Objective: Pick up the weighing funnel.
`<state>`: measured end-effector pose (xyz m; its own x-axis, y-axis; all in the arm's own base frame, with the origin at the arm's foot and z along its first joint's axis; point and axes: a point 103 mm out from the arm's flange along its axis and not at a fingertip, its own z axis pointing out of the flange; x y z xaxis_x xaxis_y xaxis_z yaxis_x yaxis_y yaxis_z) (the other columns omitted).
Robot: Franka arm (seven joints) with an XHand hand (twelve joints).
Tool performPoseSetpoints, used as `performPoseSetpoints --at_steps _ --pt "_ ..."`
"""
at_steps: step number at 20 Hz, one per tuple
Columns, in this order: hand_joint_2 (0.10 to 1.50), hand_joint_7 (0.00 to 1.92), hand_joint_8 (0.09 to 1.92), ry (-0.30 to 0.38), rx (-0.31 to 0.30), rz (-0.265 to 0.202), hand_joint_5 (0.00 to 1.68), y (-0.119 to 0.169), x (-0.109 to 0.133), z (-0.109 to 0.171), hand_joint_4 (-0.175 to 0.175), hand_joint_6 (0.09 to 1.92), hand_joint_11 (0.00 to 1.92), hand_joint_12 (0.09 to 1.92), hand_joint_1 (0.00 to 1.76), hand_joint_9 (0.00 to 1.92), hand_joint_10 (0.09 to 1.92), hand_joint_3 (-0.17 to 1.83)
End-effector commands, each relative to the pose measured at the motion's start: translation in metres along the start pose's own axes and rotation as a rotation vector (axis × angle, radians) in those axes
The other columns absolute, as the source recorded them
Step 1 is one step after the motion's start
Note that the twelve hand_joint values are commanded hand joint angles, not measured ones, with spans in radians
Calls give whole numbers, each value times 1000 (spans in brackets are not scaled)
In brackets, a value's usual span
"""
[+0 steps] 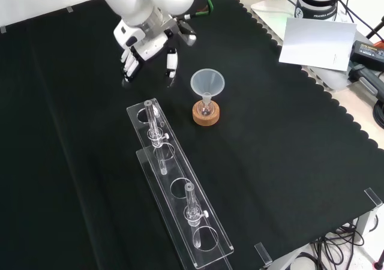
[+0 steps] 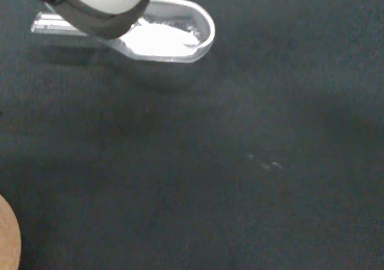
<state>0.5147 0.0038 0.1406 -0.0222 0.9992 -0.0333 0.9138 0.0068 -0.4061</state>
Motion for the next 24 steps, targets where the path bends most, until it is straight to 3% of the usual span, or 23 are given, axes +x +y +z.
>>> performPoseSetpoints --at_steps 1,8,18,24 --pt "688 363 676 -9 16 -80 550 19 9 16 -18 87 400 1304 892 611 568 290" --pt "634 424 664 1 12 -98 627 26 2 31 -13 107 426 1289 915 677 534 401" --pt "597 493 648 -23 49 -90 663 33 15 49 -9 218 447 1279 924 735 498 480" --pt "589 526 653 -29 20 -72 654 38 12 49 5 531 475 1275 936 761 484 515"
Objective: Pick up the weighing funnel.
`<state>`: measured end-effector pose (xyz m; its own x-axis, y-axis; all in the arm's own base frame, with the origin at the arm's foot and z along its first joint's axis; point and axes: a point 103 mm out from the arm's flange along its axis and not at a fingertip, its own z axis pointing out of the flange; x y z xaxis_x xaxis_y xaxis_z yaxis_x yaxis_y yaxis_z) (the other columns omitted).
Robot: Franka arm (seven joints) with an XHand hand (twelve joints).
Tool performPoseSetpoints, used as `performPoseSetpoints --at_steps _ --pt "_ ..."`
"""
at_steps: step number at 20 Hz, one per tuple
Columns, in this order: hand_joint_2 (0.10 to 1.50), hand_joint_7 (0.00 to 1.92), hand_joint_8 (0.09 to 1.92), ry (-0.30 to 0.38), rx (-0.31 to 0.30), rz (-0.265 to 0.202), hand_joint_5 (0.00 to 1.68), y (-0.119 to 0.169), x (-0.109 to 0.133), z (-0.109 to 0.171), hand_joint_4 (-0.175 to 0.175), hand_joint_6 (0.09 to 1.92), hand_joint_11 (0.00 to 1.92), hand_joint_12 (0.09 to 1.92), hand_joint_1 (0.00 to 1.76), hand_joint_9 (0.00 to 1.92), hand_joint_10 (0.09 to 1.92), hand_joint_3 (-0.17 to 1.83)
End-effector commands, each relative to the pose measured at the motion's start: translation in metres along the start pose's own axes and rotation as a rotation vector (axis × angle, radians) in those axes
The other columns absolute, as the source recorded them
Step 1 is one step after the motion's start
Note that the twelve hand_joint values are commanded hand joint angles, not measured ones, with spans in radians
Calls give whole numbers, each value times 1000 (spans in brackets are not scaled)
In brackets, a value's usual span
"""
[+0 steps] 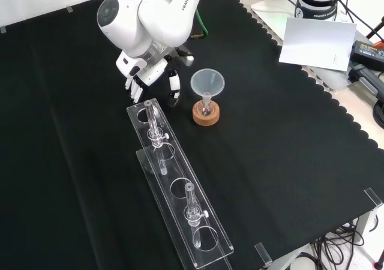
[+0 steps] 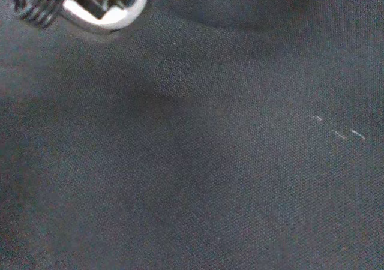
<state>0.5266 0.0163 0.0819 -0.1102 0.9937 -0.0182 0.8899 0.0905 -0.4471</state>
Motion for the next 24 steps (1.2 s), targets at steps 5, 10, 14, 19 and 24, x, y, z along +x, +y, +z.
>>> performPoseSetpoints --at_steps 5,10,14,19,24 --pt "591 534 656 -41 -16 19 682 5 -4 1 12 580 485 1275 951 768 486 519" --pt "592 540 659 -66 -12 3 713 6 -5 3 22 610 492 1273 957 774 488 521" --pt "592 541 659 -86 -15 -3 737 6 -4 2 30 628 497 1272 960 779 489 523" --pt "592 537 659 -75 -23 -16 741 6 -14 0 32 639 502 1270 962 781 489 524" --pt "592 535 660 -70 -24 -12 732 8 -13 0 30 643 508 1268 962 782 488 526"
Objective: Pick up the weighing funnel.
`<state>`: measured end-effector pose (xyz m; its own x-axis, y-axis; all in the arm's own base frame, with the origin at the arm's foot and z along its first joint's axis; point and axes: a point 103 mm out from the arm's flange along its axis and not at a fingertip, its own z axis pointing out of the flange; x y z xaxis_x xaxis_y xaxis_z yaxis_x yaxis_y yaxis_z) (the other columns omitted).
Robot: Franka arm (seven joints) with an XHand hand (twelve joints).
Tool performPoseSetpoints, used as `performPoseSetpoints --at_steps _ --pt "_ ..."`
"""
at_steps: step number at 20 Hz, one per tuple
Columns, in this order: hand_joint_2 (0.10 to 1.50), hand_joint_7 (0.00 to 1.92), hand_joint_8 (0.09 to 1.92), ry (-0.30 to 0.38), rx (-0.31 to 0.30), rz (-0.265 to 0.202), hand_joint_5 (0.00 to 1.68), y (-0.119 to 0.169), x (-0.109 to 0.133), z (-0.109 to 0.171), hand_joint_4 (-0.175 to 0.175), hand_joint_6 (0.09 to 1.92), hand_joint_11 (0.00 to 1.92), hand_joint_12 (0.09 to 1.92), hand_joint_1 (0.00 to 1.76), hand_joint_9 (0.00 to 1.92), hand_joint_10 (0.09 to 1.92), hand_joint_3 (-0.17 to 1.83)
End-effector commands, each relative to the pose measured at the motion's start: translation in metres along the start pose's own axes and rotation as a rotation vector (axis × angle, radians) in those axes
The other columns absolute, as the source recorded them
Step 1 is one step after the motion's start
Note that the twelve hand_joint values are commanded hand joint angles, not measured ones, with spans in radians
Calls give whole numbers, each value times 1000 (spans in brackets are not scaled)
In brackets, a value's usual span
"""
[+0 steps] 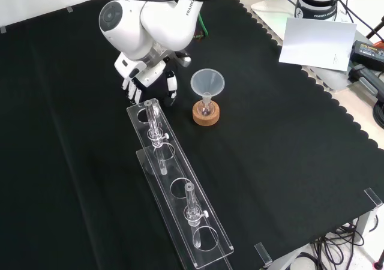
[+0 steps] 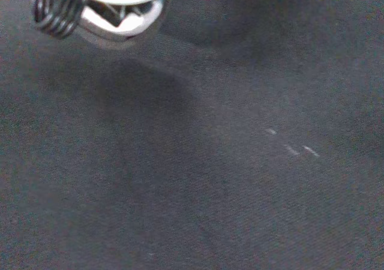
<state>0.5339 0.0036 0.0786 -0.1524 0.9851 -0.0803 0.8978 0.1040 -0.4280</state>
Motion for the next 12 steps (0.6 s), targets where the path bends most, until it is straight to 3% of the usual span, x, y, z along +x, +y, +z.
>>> performPoseSetpoints --at_steps 1,12 --pt "593 535 661 1 -1 -1 726 2 3 0 28 643 509 1267 962 782 488 527" --pt "593 516 659 -25 7 1 667 10 21 4 13 644 513 1262 958 779 486 530"
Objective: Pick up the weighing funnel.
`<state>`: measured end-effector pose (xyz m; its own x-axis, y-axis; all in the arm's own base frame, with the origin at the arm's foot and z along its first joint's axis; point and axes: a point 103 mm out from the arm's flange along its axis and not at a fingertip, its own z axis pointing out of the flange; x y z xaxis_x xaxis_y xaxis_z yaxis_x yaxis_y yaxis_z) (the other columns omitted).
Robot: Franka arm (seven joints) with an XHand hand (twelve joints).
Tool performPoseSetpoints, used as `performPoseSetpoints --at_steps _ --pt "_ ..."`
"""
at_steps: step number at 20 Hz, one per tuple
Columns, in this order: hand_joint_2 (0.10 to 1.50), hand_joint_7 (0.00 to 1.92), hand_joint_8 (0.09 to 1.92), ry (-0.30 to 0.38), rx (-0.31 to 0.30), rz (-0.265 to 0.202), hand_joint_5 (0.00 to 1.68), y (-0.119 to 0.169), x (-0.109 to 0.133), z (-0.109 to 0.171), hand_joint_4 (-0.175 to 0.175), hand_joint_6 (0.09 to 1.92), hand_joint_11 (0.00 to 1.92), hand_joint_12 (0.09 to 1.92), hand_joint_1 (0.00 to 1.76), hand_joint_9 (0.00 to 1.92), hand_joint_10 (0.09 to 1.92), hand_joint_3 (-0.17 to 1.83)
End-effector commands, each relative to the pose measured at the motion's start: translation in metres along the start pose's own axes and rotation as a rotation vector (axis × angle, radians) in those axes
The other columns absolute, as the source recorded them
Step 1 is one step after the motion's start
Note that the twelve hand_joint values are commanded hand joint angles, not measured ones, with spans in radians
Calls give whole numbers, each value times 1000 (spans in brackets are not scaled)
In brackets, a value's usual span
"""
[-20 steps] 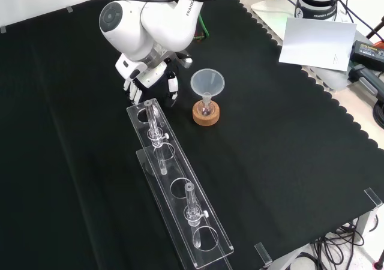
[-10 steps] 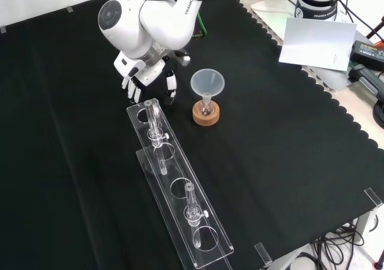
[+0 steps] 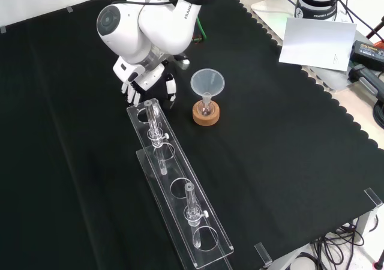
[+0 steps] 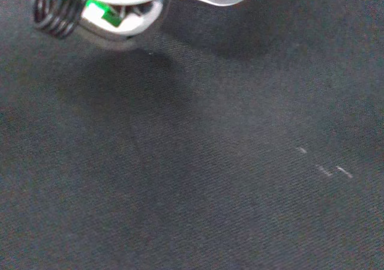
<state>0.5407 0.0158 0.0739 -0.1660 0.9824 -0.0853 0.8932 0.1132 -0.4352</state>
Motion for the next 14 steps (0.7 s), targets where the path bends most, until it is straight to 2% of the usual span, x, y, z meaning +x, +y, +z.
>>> performPoseSetpoints --at_steps 1,6,8,14 --pt "593 512 659 1 -6 21 661 1 10 6 11 644 513 1262 958 778 485 530" --pt "591 499 671 -1 -6 32 633 1 5 8 7 675 511 1262 957 771 486 533" --pt "591 497 672 20 -11 26 629 -1 -6 8 6 679 511 1263 957 770 487 533" --pt "591 495 676 22 -27 40 641 -2 -3 11 6 691 512 1263 958 769 488 535"
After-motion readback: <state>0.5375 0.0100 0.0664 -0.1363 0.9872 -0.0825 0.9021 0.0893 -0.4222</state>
